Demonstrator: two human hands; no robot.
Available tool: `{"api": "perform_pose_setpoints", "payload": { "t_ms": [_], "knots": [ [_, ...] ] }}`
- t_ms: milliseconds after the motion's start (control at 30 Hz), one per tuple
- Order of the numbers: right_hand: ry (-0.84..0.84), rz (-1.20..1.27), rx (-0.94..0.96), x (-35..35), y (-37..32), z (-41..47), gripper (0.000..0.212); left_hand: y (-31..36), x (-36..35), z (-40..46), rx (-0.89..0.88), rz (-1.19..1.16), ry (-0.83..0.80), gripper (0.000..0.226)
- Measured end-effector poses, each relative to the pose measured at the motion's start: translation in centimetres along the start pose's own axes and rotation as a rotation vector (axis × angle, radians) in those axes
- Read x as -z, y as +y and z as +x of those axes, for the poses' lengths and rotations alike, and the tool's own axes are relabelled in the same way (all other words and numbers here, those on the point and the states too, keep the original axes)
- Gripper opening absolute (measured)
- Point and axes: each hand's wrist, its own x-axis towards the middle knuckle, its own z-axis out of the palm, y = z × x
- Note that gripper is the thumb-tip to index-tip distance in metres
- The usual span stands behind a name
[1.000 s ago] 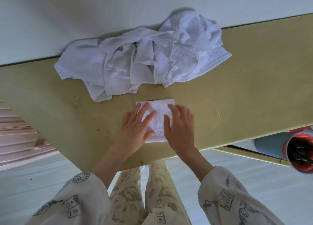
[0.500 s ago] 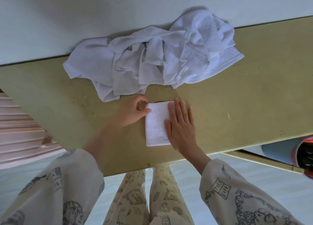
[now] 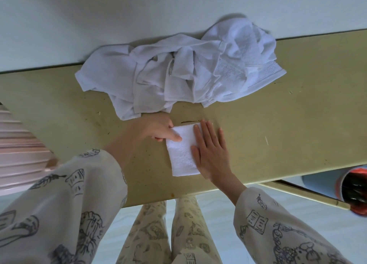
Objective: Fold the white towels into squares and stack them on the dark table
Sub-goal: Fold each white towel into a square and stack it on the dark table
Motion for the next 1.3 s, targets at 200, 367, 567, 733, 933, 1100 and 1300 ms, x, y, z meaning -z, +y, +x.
{"api": "perform_pose_setpoints", "payload": {
  "t_ms": [200, 367, 567, 733, 933, 1100, 1300],
  "knots": [
    [0.026, -0.008, -0.022, -0.1, -0.2, 0.0, 0.054, -1.5, -2.8, -1.3, -0.144, -0.137, 0.466, 0.027],
    [0.044, 0.012, -0.081, -0.3, -0.7, 0.1, 0.054, -3.6, -11.1, -3.7, -0.342, -0.135, 0.88, 0.042],
    [0.054, -0.013, -0.125, -0.4, -1.2, 0.1, 0.054, -3.6, -16.8, -4.4, -0.336, 0.065, 0.847, 0.071],
    [0.052, -0.032, -0.119, -0.3, -1.2, 0.0, 0.054, -2.5, -17.2, -3.8, -0.263, 0.066, 0.9, 0.056],
    [0.044, -0.037, -0.125, -0.1, -1.4, 0.0, 0.054, -1.4, -17.8, -3.5, -0.217, 0.068, 0.907, 0.055],
    [0.048, -0.03, -0.121, -0.1, -1.3, 0.0, 0.054, -0.4, -17.6, -2.8, -0.152, 0.04, 0.962, 0.051],
    [0.039, -0.01, -0.125, -0.1, -1.4, 0.0, 0.055, -0.9, -17.5, -2.8, -0.138, 0.159, 0.905, 0.06]
  ]
}}
